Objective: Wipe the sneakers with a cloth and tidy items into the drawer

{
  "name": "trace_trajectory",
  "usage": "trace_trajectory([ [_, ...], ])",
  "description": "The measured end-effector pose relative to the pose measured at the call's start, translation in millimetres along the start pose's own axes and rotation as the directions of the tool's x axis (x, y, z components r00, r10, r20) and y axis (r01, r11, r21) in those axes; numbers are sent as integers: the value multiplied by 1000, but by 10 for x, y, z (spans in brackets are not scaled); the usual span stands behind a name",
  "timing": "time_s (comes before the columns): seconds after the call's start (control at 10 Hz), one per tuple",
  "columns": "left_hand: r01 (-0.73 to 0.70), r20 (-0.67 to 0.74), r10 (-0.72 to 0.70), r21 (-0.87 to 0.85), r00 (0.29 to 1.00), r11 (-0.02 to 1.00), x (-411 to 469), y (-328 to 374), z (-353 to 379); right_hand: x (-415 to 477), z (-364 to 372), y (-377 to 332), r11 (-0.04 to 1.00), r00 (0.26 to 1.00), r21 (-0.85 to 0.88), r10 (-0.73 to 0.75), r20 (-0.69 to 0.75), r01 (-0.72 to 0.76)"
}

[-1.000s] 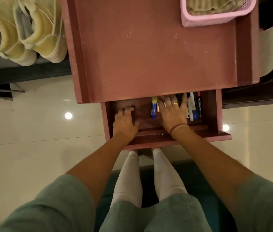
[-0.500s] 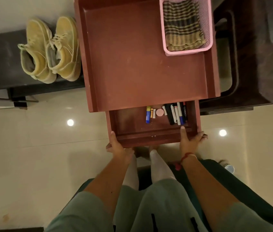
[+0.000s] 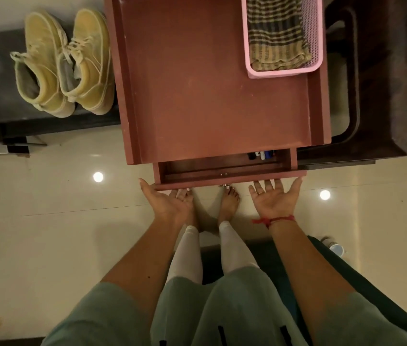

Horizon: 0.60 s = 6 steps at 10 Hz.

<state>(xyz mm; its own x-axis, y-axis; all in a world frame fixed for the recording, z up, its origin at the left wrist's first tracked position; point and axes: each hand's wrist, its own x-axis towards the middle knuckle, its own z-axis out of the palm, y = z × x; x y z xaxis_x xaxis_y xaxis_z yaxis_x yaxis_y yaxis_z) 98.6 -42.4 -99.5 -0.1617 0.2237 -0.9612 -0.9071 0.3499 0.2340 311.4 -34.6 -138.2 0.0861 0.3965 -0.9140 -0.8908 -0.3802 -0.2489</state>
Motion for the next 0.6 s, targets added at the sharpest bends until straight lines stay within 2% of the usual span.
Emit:
trace_trajectory([
  [0.1, -32, 20, 29, 166, 999, 986, 77, 108, 111, 129, 194, 27, 1000, 998, -4, 28, 62, -28],
  [0.2, -75, 44, 67, 248, 997, 966, 174, 242, 195, 226, 329, 34, 993, 983, -8, 121, 139, -121],
  [0.3, -49, 59, 36, 233, 998, 971, 180, 394, 280, 147, 483, 44, 971, 970, -172, 193, 146, -167],
  [0.4, 43, -7, -44, 371, 999, 928, 80, 584, 278, -104, 597, 71, 609, 995, -790, 99, -24, -79],
  [0.5, 7, 15, -23, 650, 1000, 760, -231, 733, 315, -421, 701, 28, -55, 956, -972, -171, 236, 230],
  [0.6, -135, 95, 100, 811, 990, 570, -729, 803, 367, -860, 914, -98, -443, 846, -784, -99, 524, 434],
])
